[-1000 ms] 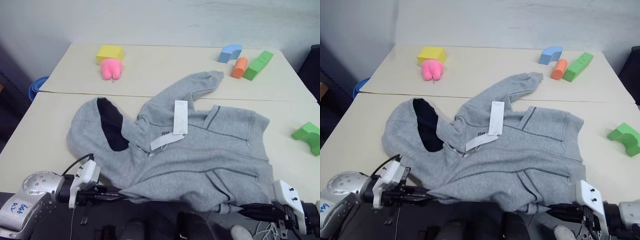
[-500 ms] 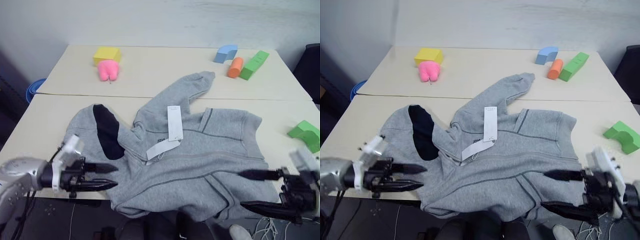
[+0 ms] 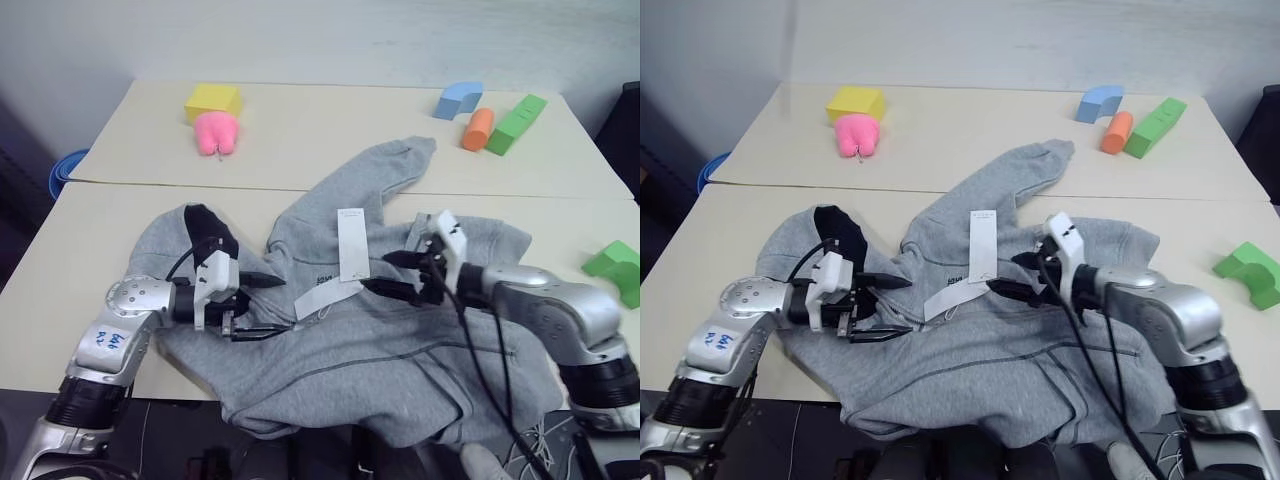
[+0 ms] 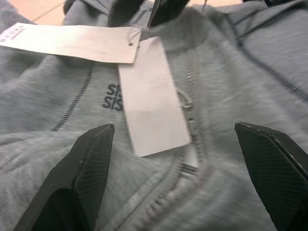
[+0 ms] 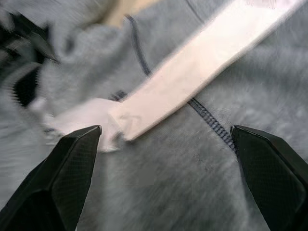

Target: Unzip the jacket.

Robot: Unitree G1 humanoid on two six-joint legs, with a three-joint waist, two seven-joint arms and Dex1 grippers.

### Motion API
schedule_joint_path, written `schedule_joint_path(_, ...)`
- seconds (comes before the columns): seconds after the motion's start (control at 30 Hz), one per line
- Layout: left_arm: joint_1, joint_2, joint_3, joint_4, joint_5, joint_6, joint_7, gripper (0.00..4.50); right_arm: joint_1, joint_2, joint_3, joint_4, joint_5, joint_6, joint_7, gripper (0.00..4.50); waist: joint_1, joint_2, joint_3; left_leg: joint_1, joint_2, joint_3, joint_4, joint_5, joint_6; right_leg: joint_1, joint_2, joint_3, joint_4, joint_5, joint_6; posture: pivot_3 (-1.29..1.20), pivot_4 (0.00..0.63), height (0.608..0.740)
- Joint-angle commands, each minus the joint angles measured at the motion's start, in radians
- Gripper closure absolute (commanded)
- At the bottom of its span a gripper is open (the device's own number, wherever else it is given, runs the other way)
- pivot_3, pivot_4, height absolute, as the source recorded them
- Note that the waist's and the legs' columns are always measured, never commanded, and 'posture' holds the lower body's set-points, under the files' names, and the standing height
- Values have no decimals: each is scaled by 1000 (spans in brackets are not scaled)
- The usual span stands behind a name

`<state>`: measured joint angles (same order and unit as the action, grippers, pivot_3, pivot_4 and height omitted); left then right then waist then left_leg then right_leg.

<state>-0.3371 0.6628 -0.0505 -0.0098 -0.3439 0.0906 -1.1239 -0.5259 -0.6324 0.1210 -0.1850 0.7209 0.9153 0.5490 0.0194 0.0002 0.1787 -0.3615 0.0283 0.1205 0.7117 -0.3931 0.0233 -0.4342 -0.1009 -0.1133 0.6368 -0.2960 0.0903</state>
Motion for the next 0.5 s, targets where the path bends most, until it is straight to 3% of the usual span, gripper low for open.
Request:
schedule_joint_path(0.03,13,-28,5,35,36,-113,12,294,-39,97,-26,2,2,24,-52,0,-2,0,0,-1,1,0,2,0,0,0,0,-1,0,0,0,0,150,740)
schedule_joint_path(0.37,101,3,-1,52,54,-106,-27,294,-53,151,34,-33,2,103,57,0,-23,0,0,-4,5,-9,6,0,1,0,-2,-2,2,0,0,0,150,740)
schedule_joint_path(0.5,113,6,-12,60,81,-101,-14,294,-52,131,102,-73,-65,46,120,0,-27,0,0,-4,5,-9,5,0,1,0,-2,-3,3,0,0,0,150,740)
